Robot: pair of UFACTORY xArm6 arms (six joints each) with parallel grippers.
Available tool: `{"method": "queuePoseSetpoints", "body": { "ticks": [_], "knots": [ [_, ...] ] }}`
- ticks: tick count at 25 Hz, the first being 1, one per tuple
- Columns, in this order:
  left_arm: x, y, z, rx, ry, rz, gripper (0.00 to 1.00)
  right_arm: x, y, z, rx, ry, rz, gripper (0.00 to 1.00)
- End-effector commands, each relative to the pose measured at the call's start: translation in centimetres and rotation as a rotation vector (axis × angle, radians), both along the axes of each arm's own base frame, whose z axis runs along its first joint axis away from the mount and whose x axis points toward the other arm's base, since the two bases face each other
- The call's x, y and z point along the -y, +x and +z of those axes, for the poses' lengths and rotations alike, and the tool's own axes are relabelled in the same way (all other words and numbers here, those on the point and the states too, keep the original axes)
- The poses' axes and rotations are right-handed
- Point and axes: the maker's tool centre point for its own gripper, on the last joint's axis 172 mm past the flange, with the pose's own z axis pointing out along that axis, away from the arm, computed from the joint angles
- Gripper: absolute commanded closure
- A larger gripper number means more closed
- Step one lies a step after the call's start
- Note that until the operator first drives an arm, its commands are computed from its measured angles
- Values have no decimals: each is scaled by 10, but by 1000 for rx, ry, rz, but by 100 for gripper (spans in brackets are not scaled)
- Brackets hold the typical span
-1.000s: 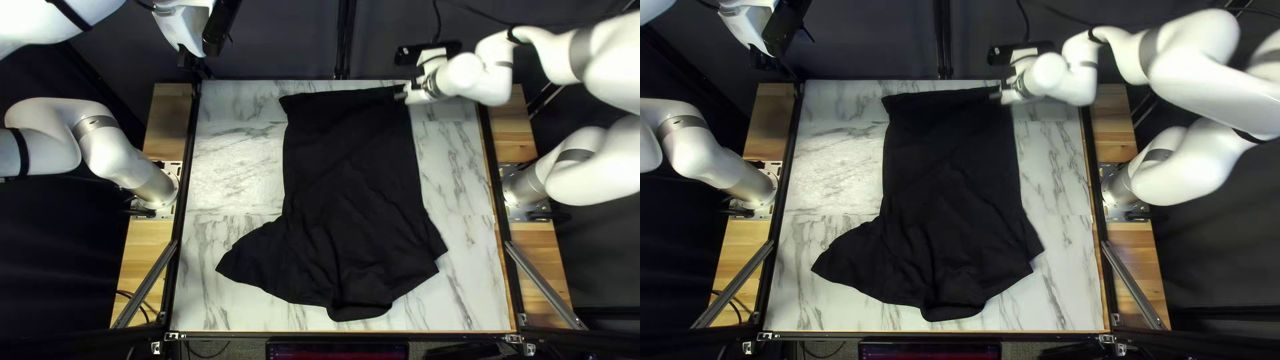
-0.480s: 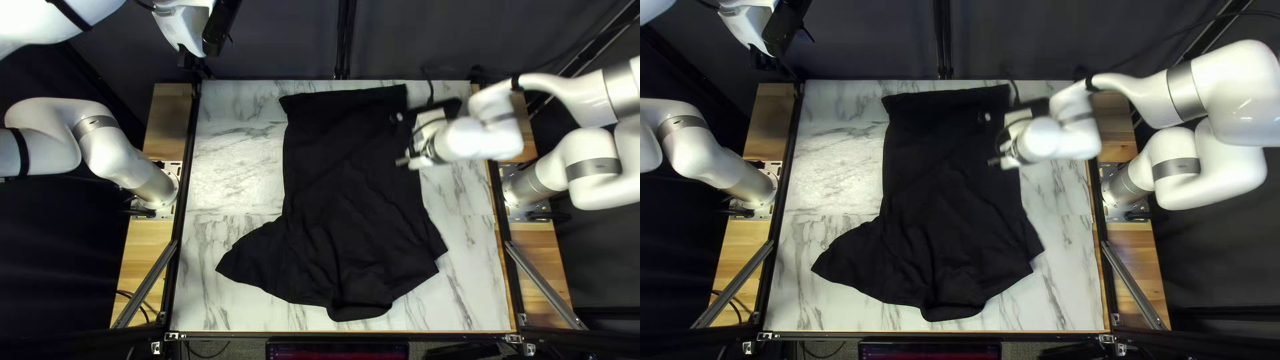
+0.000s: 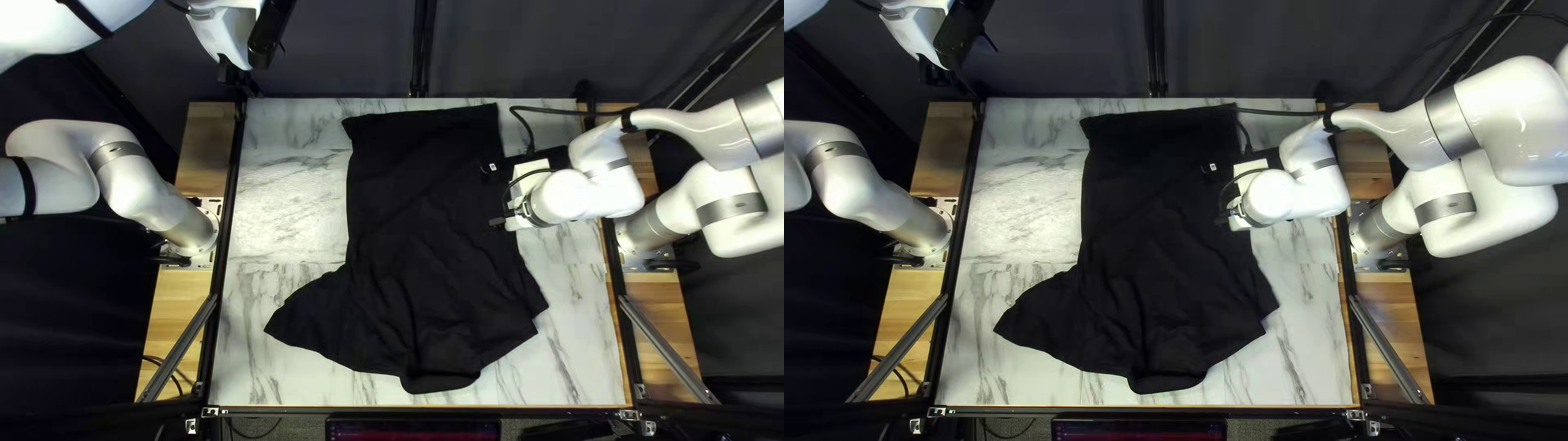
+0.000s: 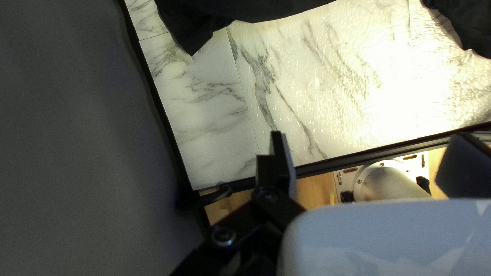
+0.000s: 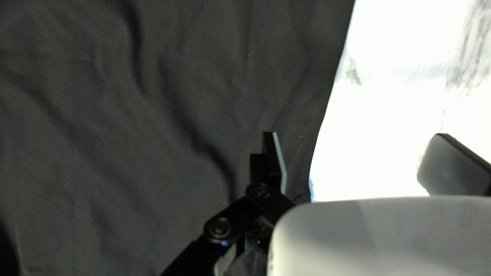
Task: Fold t-shirt
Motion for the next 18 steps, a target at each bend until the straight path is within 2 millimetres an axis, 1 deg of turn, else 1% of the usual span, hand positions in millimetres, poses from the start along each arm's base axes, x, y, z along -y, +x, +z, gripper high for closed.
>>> {"method": "queuePoseSetpoints", "body": {
  "ticks": [1,10,12,15,16,17,18],
  "knots": [
    [0,0,0,0,0,0,0,0,0,0,0,0,0,0],
    [0,0,0,0,0,0,0,-1,-2,2,-2,-6,12,0],
    [0,0,0,0,0,0,0,-9,-5,10,-17,-7,79,0],
    [0,0,0,0,0,0,0,-17,-14,15,-47,-11,180,0],
    [0,0,0,0,0,0,0,-25,-20,23,-58,-10,246,0],
    [0,0,0,0,0,0,0,-28,-21,25,-64,-10,274,0],
    [0,0,0,0,0,0,0,-37,-24,30,-80,-3,351,0]
  ]
}}
